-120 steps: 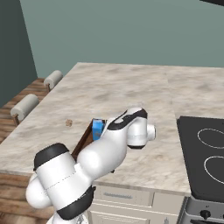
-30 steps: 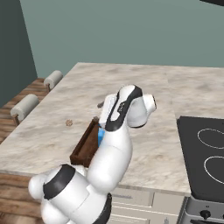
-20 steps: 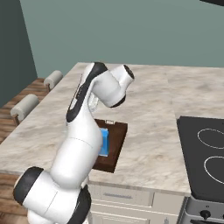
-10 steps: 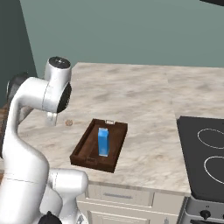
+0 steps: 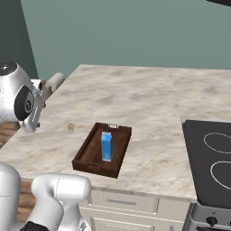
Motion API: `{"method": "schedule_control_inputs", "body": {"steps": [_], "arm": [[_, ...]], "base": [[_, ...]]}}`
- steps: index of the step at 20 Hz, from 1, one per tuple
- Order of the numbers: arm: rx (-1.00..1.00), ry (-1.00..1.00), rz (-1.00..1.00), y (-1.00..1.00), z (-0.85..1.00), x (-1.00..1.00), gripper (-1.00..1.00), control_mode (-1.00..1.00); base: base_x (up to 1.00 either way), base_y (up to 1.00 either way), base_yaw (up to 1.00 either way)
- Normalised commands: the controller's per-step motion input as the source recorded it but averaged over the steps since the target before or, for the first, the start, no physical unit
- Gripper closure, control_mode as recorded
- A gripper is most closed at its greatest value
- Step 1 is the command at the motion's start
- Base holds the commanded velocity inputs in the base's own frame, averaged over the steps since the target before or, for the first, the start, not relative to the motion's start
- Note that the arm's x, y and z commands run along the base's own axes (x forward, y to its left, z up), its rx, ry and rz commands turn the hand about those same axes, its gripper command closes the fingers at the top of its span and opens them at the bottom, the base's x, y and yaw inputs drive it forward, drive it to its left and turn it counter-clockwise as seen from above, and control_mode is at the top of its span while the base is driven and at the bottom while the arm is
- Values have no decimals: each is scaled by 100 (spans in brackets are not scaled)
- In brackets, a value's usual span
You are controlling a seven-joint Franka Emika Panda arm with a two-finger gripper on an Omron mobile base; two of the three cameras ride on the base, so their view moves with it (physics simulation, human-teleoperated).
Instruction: Take out the milk from the fridge and place it on the tray on the counter. Then take the sugar cube near the tray and place it in the tray.
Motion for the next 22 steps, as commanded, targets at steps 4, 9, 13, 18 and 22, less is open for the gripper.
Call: {"method": "schedule_control_inputs", "body": {"steps": [4,9,13,18,22], "arm": [[-1,0,-26,23,0,7,-100,-100],[-1,0,-14,21,0,15,-100,-100],[0,7,0,21,-3,21,-100,-100],[0,6,0,1,-8,29,-100,-100],[0,0,0,0,-12,18,-100,-100]], "base": [[0,0,0],[0,0,0],[0,0,0],[0,0,0],[0,0,0]]}}
